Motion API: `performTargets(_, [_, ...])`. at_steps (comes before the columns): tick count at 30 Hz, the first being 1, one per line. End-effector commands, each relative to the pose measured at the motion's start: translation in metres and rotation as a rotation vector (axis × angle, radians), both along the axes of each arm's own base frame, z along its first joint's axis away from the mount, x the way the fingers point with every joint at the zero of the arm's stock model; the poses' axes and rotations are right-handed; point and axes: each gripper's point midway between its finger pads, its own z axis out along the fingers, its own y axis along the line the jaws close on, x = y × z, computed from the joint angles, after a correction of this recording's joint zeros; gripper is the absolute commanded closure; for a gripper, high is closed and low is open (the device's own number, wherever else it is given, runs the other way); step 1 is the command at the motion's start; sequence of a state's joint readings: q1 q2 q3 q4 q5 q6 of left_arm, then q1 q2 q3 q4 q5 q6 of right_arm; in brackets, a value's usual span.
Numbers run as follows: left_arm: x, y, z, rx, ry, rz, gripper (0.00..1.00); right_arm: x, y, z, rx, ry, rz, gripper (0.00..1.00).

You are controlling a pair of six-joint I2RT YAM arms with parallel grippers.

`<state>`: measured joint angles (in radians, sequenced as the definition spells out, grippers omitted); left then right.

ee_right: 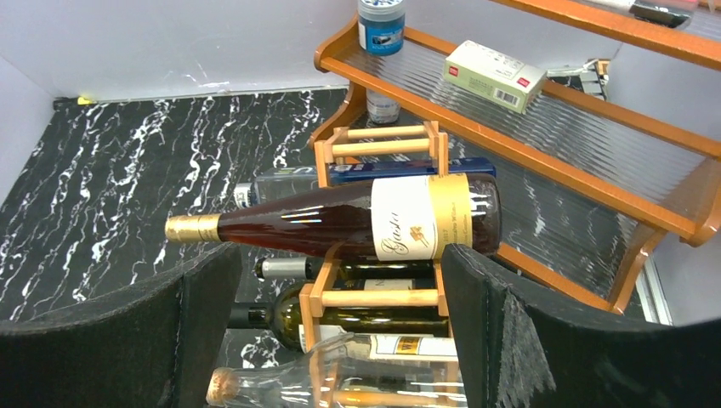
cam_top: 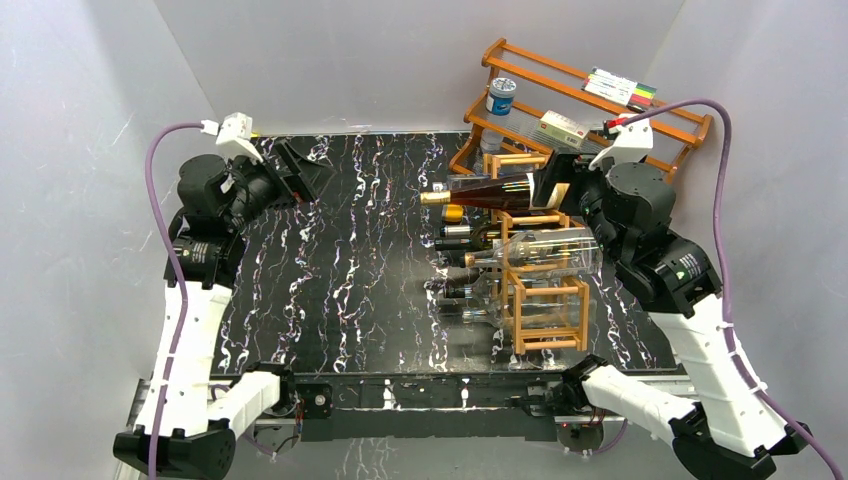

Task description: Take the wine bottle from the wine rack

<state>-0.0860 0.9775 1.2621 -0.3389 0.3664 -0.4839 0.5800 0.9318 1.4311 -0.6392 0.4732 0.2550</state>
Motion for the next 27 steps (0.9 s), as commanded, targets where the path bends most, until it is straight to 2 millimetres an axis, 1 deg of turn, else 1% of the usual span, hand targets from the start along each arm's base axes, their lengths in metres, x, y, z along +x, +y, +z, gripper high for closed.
performTargets(1, [-0.019,-0.028,-0.008,-0.111,0.066,-0.169,0.02,-0.006,-0.013,0.014,0.041,-0.031,-0.064,0.02])
performTargets(5, [-0.03,-0.044,-0.029,-0.175,0.138,-0.275,0.02,-0.009,-0.014,0.007,0.03,-0.019,-0.062,0.02])
performTargets(9, [-0.044,-0.061,-0.052,-0.203,0.192,-0.36,0.02,-0.017,-0.01,0.008,0.02,-0.038,-0.004,0.02])
performTargets(12, [-0.054,-0.079,-0.065,-0.192,0.223,-0.418,0.02,-0.025,-0.006,0.013,0.03,-0.075,0.053,0.02])
performTargets(15, [-0.064,-0.103,-0.075,-0.164,0.239,-0.476,0.02,-0.03,-0.001,0.015,0.041,-0.098,0.098,0.02])
performTargets(19, [-0.078,-0.145,-0.084,-0.088,0.229,-0.583,0.02,-0.035,0.004,0.013,0.039,-0.1,0.14,0.02])
performTargets(22, [-0.089,-0.178,-0.088,0.021,0.163,-0.689,0.02,-0.039,0.008,0.012,0.02,-0.102,0.18,0.02])
performTargets(24, [-0.096,-0.197,-0.096,0.115,0.122,-0.777,0.02,-0.041,0.008,0.014,0.019,-0.107,0.191,0.02])
performTargets(27, [-0.093,-0.213,-0.102,0.256,0.043,-0.853,0.02,-0.046,0.007,0.016,0.014,-0.118,0.203,0.02])
